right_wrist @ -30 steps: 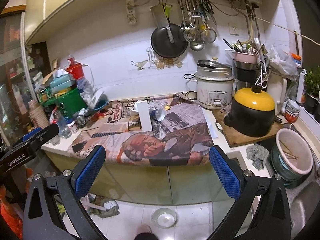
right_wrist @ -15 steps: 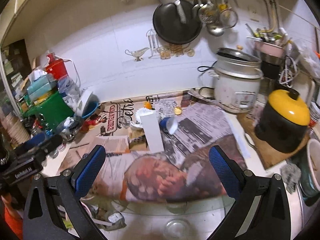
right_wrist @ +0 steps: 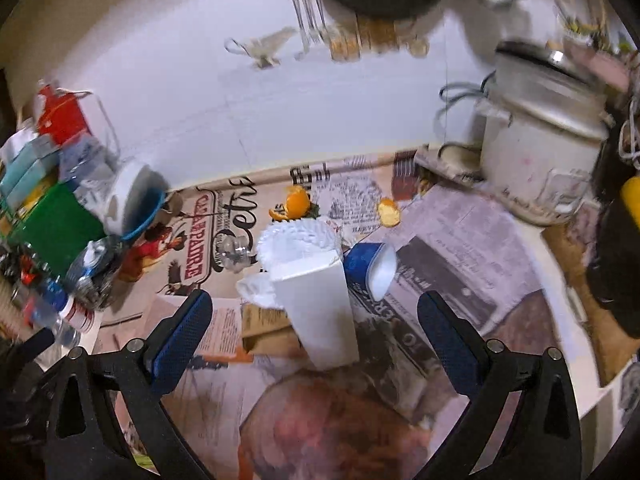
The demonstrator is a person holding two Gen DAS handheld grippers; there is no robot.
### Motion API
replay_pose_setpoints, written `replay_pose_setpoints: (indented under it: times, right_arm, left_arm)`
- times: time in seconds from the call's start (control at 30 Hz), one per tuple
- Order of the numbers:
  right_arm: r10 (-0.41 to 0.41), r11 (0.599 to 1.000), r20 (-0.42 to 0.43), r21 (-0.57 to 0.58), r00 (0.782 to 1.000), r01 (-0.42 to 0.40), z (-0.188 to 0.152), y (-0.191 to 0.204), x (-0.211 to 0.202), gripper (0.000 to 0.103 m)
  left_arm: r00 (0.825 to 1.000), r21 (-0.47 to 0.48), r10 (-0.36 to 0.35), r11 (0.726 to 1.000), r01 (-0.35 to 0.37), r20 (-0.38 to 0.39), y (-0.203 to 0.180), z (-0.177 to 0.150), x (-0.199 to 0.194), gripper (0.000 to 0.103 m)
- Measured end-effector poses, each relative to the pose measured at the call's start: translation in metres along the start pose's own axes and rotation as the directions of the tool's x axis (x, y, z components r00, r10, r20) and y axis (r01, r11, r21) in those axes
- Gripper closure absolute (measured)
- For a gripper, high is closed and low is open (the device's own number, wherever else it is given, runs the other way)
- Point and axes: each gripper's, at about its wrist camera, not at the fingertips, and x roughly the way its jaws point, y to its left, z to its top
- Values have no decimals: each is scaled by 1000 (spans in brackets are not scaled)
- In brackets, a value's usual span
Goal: Collect trash
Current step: 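Move the right tool toward the white paper carton on the counter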
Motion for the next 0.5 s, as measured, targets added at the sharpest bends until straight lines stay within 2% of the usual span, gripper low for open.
replay_pose_setpoints:
  times: [0.13,0.2,0.27,0.3,0.5]
  right_arm:
    - [44,999,-57,11,997,-44,4,-2,30,14]
    - [54,998,-82,-9,995,-55,6,1,41,26]
    - [64,997,-105,-28,992,-67,8,1,49,44]
    - [73,996,-121,-39,990,-78,9,-2,51,50]
    - [99,992,-138,-61,985,-109,17,-27,40,51]
  left_arm:
    - [999,8,35,999,-35,-15,0,9,18,1]
    - [999,4,45,999,-45,-18,-2,15,26,1]
    - [999,3,48,999,-48,-17,-10,24,36,1]
    - [999,5,47,999,-47,-15,-13,29,41,1]
    - [1000,21,11,1000,-11,2,-49,64,76,1]
